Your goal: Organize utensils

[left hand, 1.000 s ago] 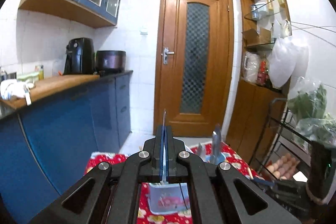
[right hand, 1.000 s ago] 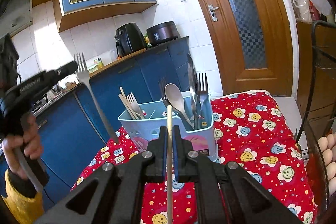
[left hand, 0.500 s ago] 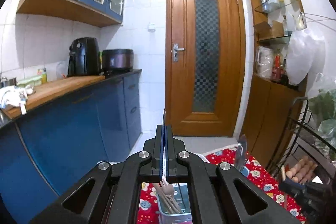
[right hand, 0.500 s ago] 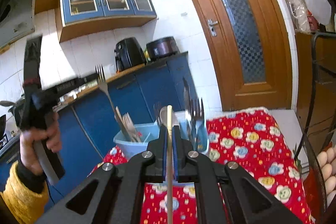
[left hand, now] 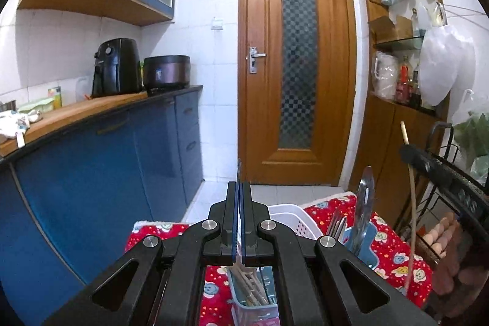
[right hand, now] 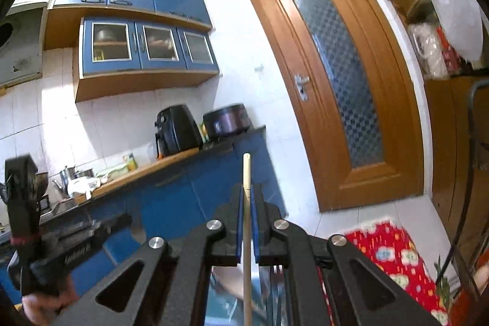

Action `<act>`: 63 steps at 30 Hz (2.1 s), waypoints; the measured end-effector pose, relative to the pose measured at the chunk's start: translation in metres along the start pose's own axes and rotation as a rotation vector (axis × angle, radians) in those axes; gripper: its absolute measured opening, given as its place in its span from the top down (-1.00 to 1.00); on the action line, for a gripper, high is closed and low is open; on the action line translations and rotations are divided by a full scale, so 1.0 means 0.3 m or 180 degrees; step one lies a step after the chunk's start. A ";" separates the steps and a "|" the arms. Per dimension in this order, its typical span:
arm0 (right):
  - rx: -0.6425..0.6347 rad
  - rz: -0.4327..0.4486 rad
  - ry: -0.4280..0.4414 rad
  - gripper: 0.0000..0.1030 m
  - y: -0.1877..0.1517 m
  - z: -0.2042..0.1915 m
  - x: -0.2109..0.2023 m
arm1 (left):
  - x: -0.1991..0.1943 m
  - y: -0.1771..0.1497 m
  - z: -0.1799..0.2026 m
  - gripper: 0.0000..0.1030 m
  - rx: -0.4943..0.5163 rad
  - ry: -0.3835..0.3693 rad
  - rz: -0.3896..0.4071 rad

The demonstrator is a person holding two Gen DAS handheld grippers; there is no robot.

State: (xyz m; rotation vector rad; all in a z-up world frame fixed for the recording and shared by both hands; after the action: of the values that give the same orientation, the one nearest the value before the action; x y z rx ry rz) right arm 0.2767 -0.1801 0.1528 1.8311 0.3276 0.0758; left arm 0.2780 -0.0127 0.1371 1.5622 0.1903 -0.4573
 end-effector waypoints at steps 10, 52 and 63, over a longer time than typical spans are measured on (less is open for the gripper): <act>-0.0429 0.0232 -0.0173 0.88 -0.009 -0.042 0.111 | 0.055 -0.046 0.009 0.99 -0.0028 -0.0036 -0.0055; -0.0245 -0.0822 0.0159 -0.27 -0.236 -0.141 -0.254 | -0.221 -0.184 0.071 -0.14 -0.0263 -0.0294 -0.0191; -0.0146 -0.1015 0.0022 -0.39 -0.366 -0.094 -0.333 | -0.280 -0.340 0.090 -0.29 -0.0272 -0.0182 -0.0224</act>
State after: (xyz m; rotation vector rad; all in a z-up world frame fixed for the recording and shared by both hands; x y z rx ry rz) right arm 0.1546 -0.1526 0.0680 1.7128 0.6132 -0.1306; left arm 0.1573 -0.0203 0.0777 1.4605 0.2186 -0.5418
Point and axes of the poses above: each gripper's, at about its wrist camera, not at the fingertips, and x roughly the way its jaws point, z to its right, y to its top, the point moved 10 cm from there along x, roughly the way its jaws point, and after that the axes turned 4 degrees about -z, right-handed, at the moved point
